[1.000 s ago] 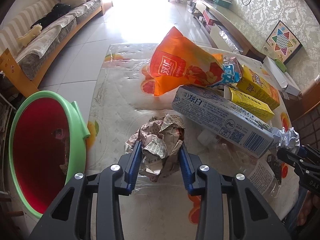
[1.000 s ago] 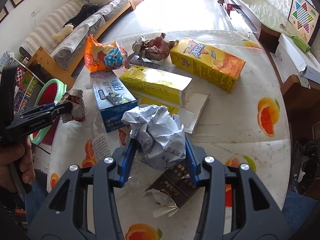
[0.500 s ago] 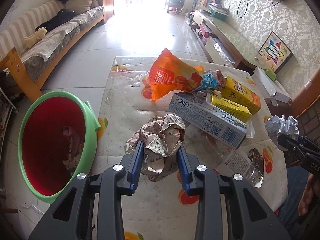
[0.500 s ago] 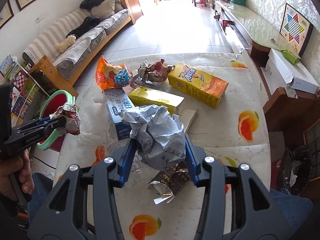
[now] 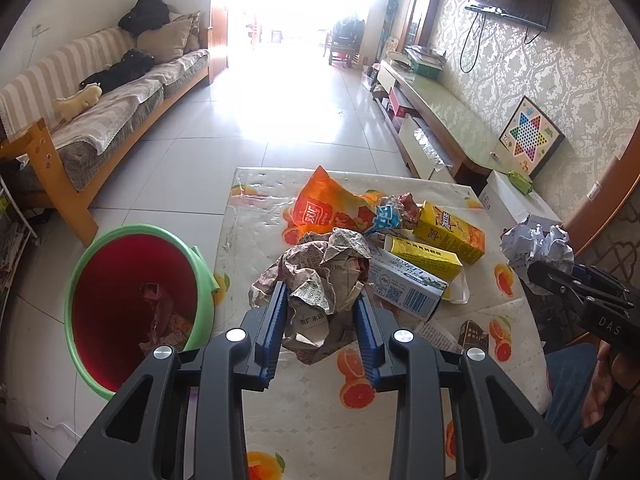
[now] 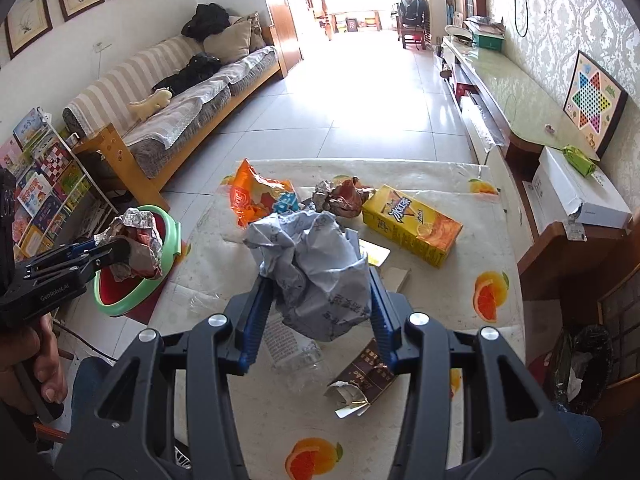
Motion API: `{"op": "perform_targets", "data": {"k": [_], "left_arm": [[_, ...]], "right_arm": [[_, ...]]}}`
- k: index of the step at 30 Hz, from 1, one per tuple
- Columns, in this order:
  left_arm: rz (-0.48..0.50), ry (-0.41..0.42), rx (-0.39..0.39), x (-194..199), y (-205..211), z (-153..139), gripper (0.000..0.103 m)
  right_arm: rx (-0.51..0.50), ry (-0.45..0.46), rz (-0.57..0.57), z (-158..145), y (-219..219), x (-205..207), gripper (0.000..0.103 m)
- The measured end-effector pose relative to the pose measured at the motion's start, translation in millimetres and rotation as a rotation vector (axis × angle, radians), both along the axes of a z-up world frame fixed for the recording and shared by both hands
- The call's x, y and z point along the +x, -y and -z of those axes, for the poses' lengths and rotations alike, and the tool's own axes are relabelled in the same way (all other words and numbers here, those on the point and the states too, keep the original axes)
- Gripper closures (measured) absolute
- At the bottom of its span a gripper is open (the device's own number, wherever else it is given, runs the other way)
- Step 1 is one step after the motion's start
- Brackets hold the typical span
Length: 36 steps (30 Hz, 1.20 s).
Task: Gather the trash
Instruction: 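Carry the crumpled newspaper with the left gripper while the right carries the foil to the bin, then open the left gripper over the red bin while the right releases the foil into it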
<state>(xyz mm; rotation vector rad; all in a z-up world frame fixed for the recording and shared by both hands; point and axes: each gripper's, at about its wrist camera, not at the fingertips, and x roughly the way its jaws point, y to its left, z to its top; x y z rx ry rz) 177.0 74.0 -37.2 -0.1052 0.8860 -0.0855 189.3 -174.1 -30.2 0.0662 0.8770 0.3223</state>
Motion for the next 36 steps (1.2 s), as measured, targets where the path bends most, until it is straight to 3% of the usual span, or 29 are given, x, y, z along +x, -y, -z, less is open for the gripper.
{"op": "perform_targets", "data": {"k": [10,21,26,36], "left_arm": [[-0.091,0.026,-0.010,-3.2,-45.1,-8.7,0.072],[-0.251,0.024,-0.009,-4.1,-137.0,-4.5,0.072],[-0.311,0.007,-0.018,-2.3,-176.4,6.0,0.072],[-0.367,-0.046,-0.046,-2.9,-215.4,36.6,0.070]], "right_arm": [[0.000,0.045,-0.104,-20.2,-55.5,13.2,0.058],[-0.003,0.037,-0.248,-15.7,-149.9,27.6,0.058],[0.004,0.029,-0.314,-12.4,-196.0,39.7,0.058],[0.013,0.033,-0.431,-9.8,-274.3,55.7,0.058]]}}
